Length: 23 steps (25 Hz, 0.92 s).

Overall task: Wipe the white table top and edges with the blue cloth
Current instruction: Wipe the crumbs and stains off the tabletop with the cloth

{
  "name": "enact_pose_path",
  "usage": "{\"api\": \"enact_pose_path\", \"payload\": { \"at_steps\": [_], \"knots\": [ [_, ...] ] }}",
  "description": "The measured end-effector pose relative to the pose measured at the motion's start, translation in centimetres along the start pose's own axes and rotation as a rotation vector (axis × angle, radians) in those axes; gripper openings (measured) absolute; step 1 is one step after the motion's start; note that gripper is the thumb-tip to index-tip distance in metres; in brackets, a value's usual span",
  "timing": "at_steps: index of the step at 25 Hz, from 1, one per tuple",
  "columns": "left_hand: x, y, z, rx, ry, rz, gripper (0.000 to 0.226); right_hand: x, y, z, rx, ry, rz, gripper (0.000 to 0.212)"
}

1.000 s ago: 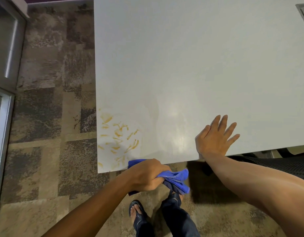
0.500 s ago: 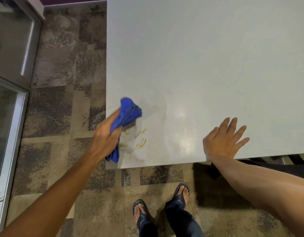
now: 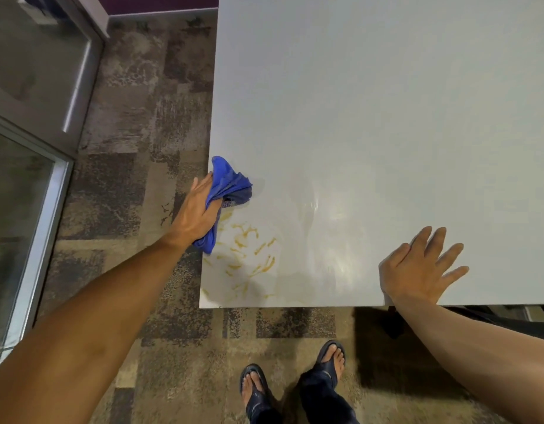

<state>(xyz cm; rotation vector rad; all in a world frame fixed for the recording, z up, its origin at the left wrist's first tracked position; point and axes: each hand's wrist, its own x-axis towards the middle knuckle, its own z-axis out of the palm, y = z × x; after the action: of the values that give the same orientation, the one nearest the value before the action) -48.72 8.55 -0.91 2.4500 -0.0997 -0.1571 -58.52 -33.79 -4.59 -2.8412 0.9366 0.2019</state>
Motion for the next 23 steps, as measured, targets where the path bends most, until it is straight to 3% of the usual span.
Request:
{"api": "enact_pose_path", "payload": {
  "at_steps": [5, 10, 15, 23],
  "knots": [
    [-1.0, 0.7, 1.7, 0.115, 0.117, 0.071, 0.062, -0.1, 0.0, -0.1, -0.008, 0.006, 0.002, 0.067],
    [-2.5, 1.5, 2.1, 0.053, -0.013, 0.134, 0.065, -0.1, -0.1, -0.2, 0.000, 0.004, -0.004, 0.069],
    [-5.5, 2.6, 3.9, 0.073, 0.025, 0.128, 0.063, -0.2, -0.2, -0.2, -0.005, 0.009, -0.004, 0.067],
    [-13.2, 7.3, 8.1, 0.064, -0.288, 0.311, 0.075, -0.2, -0.1, -0.2, -0.008, 0.000, 0.006, 0.067]
  ]
}}
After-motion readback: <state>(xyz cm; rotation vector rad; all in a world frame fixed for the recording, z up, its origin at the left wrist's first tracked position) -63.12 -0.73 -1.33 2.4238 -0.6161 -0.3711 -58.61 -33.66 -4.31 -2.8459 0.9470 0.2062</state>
